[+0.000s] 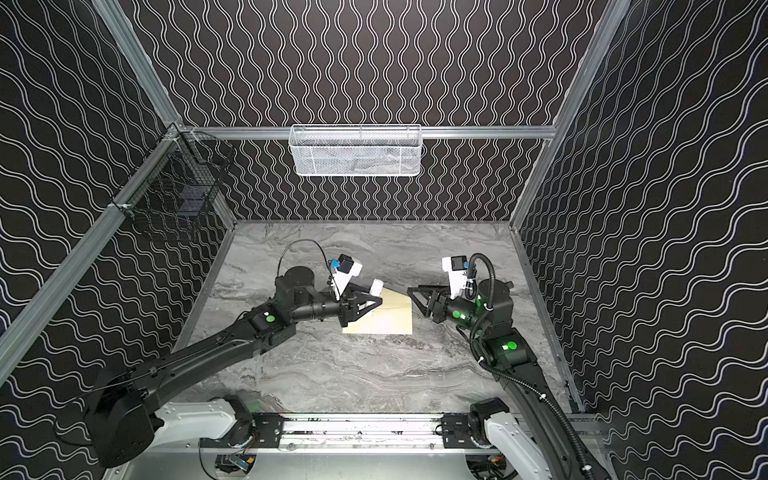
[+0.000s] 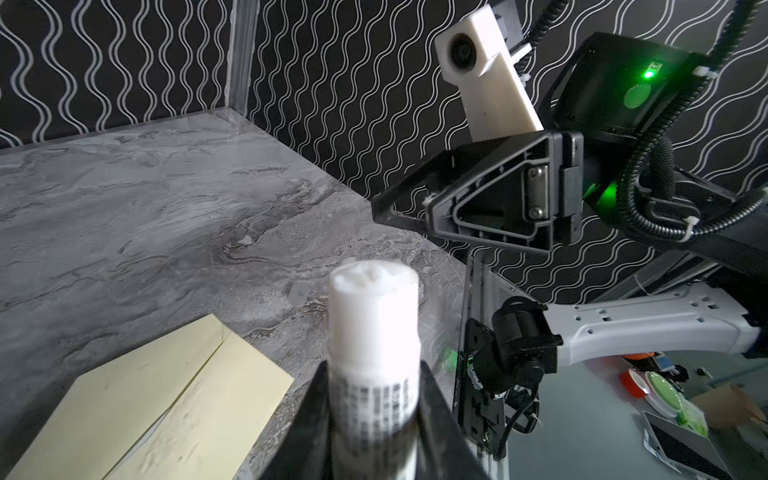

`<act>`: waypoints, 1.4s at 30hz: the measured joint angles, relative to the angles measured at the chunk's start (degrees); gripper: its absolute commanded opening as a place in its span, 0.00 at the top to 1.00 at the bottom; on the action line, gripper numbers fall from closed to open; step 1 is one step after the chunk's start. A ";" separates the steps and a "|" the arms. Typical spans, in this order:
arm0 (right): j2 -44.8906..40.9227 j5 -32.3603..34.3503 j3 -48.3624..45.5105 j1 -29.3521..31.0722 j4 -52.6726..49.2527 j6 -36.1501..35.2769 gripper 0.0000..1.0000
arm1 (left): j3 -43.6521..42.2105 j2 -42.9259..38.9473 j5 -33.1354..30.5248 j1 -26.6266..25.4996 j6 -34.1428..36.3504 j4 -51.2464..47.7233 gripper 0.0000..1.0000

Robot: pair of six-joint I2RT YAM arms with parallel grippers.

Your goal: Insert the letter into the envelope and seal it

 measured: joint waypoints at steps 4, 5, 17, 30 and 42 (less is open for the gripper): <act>0.11 -3.41 0.00 1.62 5.95 3.21 0.45 | -1.77 0.63 2.69 -0.09 -0.33 5.95 1.00; 0.39 -4.13 -0.02 2.32 7.85 4.17 0.44 | -2.10 0.83 3.39 -0.09 -0.66 7.34 1.00; 6.67 -4.37 3.30 10.60 15.21 3.91 0.44 | -3.54 1.64 8.07 -0.26 -3.08 17.44 1.00; 11.72 -0.87 7.32 17.64 13.94 -1.36 0.58 | -4.42 -0.44 8.90 -0.33 -2.95 17.33 1.00; 11.61 0.57 7.34 18.38 12.02 -4.44 0.83 | -4.79 -1.40 8.28 -0.31 -2.62 15.69 1.00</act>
